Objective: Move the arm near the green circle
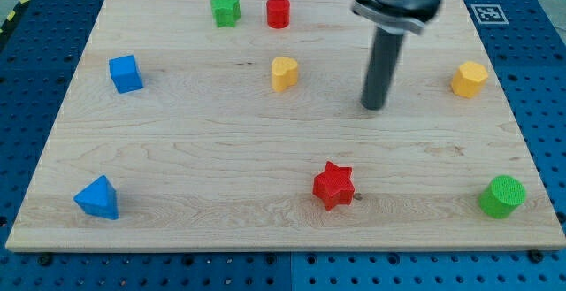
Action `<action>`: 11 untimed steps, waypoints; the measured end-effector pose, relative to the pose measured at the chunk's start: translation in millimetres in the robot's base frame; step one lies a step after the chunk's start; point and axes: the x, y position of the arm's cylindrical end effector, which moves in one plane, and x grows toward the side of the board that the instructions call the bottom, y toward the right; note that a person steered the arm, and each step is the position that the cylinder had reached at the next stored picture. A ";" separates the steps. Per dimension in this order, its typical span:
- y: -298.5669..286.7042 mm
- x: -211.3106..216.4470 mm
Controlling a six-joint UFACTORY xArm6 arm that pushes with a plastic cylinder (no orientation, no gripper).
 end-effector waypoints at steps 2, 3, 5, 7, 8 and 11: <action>128.7 70.6; 203.1 105.8; 183.1 162.3; 149.7 161.3; 132.6 161.5; 130.1 142.0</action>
